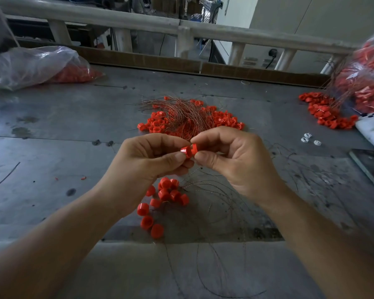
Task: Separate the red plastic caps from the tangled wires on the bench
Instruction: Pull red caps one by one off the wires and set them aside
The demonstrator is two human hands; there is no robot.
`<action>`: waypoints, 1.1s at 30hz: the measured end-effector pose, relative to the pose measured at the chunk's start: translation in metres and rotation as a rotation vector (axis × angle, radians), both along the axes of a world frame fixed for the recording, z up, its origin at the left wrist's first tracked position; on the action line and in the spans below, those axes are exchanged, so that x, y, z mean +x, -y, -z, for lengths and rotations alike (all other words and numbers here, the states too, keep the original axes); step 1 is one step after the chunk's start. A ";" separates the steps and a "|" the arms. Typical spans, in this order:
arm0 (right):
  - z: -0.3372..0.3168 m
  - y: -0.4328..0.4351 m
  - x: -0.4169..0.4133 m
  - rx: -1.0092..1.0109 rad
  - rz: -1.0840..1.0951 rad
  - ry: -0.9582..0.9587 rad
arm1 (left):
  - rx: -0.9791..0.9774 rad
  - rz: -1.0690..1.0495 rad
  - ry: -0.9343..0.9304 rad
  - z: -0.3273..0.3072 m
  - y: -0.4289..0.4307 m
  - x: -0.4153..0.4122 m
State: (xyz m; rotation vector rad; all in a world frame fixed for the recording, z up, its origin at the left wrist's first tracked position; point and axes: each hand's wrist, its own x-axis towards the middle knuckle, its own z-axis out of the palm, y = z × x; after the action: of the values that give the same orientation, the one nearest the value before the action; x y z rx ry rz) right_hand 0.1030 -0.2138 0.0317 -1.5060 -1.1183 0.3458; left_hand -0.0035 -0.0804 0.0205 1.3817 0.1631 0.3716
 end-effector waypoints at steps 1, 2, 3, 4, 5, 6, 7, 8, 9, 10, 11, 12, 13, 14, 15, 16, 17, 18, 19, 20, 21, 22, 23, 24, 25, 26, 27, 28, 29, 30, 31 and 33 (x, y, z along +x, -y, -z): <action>0.001 -0.001 -0.001 -0.006 0.011 0.046 | 0.002 -0.002 -0.001 0.000 0.000 0.000; 0.001 -0.001 -0.002 -0.012 0.023 0.076 | 0.006 -0.008 -0.005 0.000 0.000 0.000; 0.002 -0.001 -0.002 -0.018 0.036 0.096 | 0.007 -0.014 -0.010 0.000 0.000 0.000; 0.003 -0.002 -0.002 -0.022 0.049 0.113 | 0.009 -0.021 -0.015 0.000 0.000 0.000; 0.003 -0.002 -0.003 -0.024 0.063 0.130 | 0.012 -0.028 -0.019 0.001 0.000 0.001; 0.003 -0.002 -0.003 -0.024 0.077 0.151 | 0.016 -0.035 -0.021 0.001 0.000 0.001; 0.003 -0.001 -0.004 -0.023 0.089 0.174 | 0.018 -0.042 -0.022 0.001 0.000 0.001; 0.003 -0.001 -0.004 -0.022 0.100 0.195 | 0.020 -0.045 -0.022 0.002 0.000 0.001; 0.003 -0.001 -0.004 -0.023 0.107 0.212 | 0.021 -0.044 -0.023 0.002 0.000 0.001; 0.003 -0.001 -0.004 -0.024 0.110 0.224 | 0.025 -0.041 -0.025 0.002 0.000 0.001; 0.003 -0.001 -0.004 -0.026 0.113 0.234 | 0.030 -0.037 -0.027 0.002 0.000 0.001; 0.003 0.000 -0.004 -0.028 0.114 0.242 | 0.032 -0.034 -0.028 0.002 0.000 0.001; 0.003 0.000 -0.004 -0.030 0.115 0.248 | 0.033 -0.031 -0.029 0.002 -0.001 0.001; 0.003 0.000 -0.005 -0.030 0.114 0.253 | 0.033 -0.025 -0.031 0.002 -0.001 0.001; 0.003 0.000 -0.005 -0.030 0.115 0.260 | 0.037 -0.016 -0.036 0.002 -0.001 0.001; 0.003 0.000 -0.005 -0.029 0.117 0.268 | 0.044 -0.006 -0.042 0.002 -0.001 0.000; 0.004 0.000 -0.005 -0.028 0.120 0.276 | 0.051 0.004 -0.049 0.002 -0.001 0.000; 0.004 0.000 -0.004 -0.029 0.124 0.282 | 0.053 0.009 -0.056 0.002 -0.001 -0.001; 0.005 0.000 -0.004 -0.030 0.128 0.289 | 0.051 0.006 -0.061 0.002 -0.001 -0.001; 0.006 0.000 -0.005 -0.028 0.133 0.301 | 0.049 -0.001 -0.063 0.002 -0.001 -0.001; 0.006 0.000 -0.005 -0.021 0.138 0.320 | 0.055 -0.011 -0.063 0.003 0.000 -0.002; 0.007 0.000 -0.005 -0.011 0.145 0.348 | 0.072 -0.023 -0.060 0.003 0.001 -0.002; 0.007 0.000 -0.005 0.002 0.155 0.381 | 0.094 -0.034 -0.054 0.003 0.003 -0.002; 0.008 0.000 -0.006 0.014 0.166 0.413 | 0.113 -0.045 -0.048 0.003 0.004 -0.003; 0.009 -0.001 -0.006 0.023 0.176 0.439 | 0.123 -0.053 -0.042 0.004 0.005 -0.003; 0.009 -0.001 -0.006 0.027 0.182 0.459 | 0.127 -0.057 -0.040 0.004 0.006 -0.003; 0.010 -0.002 -0.006 0.026 0.183 0.471 | 0.124 -0.056 -0.044 0.004 0.006 -0.004; 0.011 -0.002 -0.006 0.023 0.178 0.474 | 0.110 -0.051 -0.053 0.003 0.006 -0.004; 0.011 -0.002 -0.006 0.022 0.170 0.468 | 0.085 -0.042 -0.064 0.003 0.006 -0.004; 0.011 -0.002 -0.006 0.026 0.161 0.455 | 0.055 -0.031 -0.073 0.002 0.005 -0.004; 0.010 -0.001 -0.005 0.036 0.153 0.436 | 0.031 -0.018 -0.077 0.001 0.005 -0.004; 0.010 -0.001 -0.004 0.057 0.128 0.376 | 0.004 0.005 -0.075 0.000 0.004 -0.004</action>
State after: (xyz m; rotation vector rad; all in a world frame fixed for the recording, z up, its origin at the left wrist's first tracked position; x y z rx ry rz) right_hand 0.0993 -0.2130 0.0221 -1.6226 -1.3023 -0.0619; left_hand -0.0076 -0.0844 0.0202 1.4005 0.2204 0.3161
